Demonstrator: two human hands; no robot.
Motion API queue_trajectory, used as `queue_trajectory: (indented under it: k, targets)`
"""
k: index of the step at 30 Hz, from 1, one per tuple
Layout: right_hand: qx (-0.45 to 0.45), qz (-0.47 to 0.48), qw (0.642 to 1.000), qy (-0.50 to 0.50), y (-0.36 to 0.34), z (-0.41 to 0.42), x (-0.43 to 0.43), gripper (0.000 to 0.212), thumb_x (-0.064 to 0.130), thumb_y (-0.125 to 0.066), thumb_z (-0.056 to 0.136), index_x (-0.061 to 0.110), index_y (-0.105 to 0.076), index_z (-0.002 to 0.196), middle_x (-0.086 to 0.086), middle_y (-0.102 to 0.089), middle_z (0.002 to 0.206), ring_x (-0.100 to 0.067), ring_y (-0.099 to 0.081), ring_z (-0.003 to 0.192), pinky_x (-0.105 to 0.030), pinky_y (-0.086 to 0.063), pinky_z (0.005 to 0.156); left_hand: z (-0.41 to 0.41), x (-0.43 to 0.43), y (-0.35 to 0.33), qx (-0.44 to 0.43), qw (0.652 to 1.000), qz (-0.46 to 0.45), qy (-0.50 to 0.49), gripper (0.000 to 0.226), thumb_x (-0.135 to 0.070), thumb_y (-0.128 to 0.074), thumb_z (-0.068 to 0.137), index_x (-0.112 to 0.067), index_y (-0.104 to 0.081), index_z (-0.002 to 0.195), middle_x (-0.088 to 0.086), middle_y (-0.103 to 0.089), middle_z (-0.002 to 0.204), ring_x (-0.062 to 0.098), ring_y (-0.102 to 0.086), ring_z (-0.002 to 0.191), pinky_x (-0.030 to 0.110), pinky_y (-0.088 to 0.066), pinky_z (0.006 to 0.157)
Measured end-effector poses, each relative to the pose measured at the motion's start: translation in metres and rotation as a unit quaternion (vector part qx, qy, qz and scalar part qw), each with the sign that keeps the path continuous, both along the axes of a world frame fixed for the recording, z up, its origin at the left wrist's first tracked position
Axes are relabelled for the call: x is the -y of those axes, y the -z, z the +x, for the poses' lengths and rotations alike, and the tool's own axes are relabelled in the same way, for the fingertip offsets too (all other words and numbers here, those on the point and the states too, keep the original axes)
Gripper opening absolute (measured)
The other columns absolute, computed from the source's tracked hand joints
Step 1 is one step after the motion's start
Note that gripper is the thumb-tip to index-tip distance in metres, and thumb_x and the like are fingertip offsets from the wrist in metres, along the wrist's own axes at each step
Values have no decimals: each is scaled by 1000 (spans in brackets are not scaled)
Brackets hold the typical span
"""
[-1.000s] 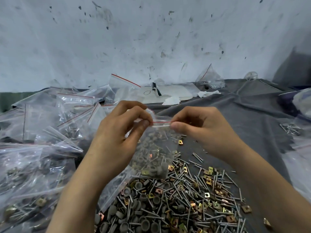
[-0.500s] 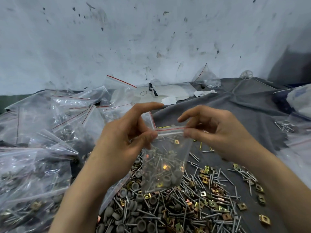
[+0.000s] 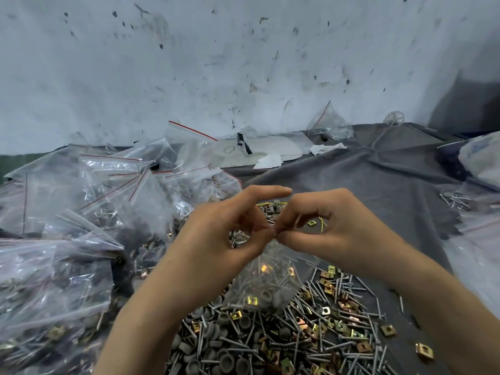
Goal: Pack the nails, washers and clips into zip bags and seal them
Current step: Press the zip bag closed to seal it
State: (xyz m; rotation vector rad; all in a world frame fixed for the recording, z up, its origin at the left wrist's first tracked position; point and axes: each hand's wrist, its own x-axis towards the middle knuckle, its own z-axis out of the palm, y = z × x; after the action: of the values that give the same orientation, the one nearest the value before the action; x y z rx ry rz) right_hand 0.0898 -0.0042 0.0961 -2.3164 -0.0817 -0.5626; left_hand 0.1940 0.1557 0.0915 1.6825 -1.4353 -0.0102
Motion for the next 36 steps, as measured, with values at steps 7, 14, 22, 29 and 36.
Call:
queue_trajectory:
  k: [7, 14, 22, 29, 36]
  targets:
    - [14, 8, 1000, 3, 3, 2, -7, 17, 4, -73, 75, 20, -70, 75, 11, -68, 70, -1, -62, 71, -18, -48, 69, -1, -2, -2, 34, 999, -5, -15, 53, -14, -63, 81, -36, -54, 128, -11, -62, 79, 13, -65, 79, 36, -54, 78]
    - [35, 5, 999, 14, 7, 4, -7, 9, 10, -77, 76, 16, -71, 79, 7, -69, 74, -5, -64, 73, -24, -50, 70, -1, -3, 2, 9, 998, 39, -48, 15, -32, -59, 83, -32, -59, 97, -15, -66, 78, 3, -66, 81, 33, -53, 77]
    - [37, -29, 998, 41, 20, -3, 2, 8, 14, -77, 77, 16, -69, 77, 17, -62, 72, -4, -58, 76, -20, -44, 70, 4, -3, 3, 39, 994, 79, -70, 10, -31, -61, 86, -21, -61, 82, -12, -63, 77, 5, -59, 79, 22, -44, 71]
    - [38, 65, 997, 24, 24, -1, 3, 16, 33, -70, 73, 18, -70, 78, 10, -66, 74, -9, -62, 76, -31, -49, 73, 3, -6, -1, 53, 995, 82, -35, 12, -27, -61, 85, -21, -61, 75, -11, -61, 82, 5, -59, 83, 11, -38, 71]
    - [65, 36, 997, 15, 33, -1, 1, 13, 29, -71, 77, 17, -66, 74, 7, -63, 74, -9, -58, 75, -27, -47, 70, 1, 0, 3, 37, 996, 83, -15, 13, -32, -61, 82, -23, -63, 73, -7, -62, 87, 14, -62, 85, 32, -47, 76]
